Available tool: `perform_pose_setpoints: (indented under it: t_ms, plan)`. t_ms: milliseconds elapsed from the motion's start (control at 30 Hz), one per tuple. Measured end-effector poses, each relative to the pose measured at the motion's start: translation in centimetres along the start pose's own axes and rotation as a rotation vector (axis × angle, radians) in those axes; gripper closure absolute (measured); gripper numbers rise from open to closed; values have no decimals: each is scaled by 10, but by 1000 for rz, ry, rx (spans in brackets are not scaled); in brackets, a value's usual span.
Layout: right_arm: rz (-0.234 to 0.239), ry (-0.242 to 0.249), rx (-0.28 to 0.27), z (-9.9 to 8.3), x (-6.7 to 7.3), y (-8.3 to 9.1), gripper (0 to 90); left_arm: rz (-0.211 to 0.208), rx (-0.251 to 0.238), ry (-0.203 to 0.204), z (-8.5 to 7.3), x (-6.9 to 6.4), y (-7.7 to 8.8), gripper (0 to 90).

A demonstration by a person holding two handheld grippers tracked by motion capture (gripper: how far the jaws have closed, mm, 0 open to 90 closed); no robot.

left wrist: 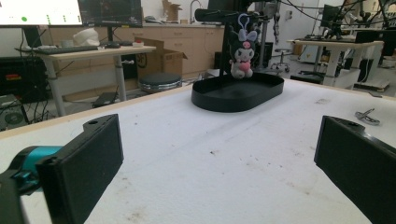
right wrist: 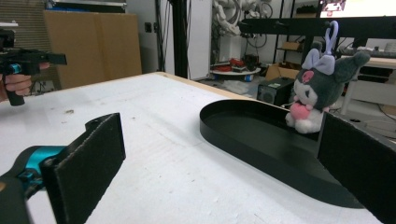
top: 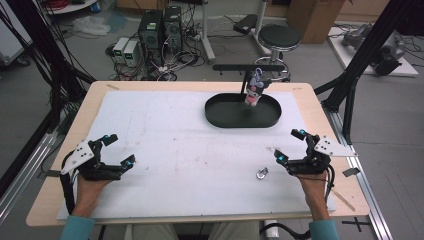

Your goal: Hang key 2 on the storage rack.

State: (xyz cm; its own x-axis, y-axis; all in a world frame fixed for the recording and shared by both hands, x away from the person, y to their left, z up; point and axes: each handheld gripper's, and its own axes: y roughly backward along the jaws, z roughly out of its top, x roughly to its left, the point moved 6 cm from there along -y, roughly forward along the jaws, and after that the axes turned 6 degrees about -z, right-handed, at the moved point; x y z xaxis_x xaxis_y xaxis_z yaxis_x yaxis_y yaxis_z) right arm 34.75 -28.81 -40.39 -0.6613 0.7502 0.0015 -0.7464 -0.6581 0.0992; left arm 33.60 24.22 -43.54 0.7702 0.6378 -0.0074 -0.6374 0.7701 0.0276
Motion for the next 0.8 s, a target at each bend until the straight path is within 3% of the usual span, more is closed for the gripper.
perform_pose_setpoints:
  t_ms: [367, 433, 600, 800]
  plan:
    - [18, 17, 14, 2, 0, 2, 6, 2, 5, 6, -2, -4, 0, 17]
    - [64, 17, 22, 3, 3, 3, 6, 1, 9, -1, -4, -6, 1, 17]
    - [131, 70, 62, 6, 6, 3, 7, 1, 15, -3, -6, -7, 1, 17]
    - [204, 157, 178, 8, 13, -3, 7, -6, 4, -7, -7, -8, 2, 17]
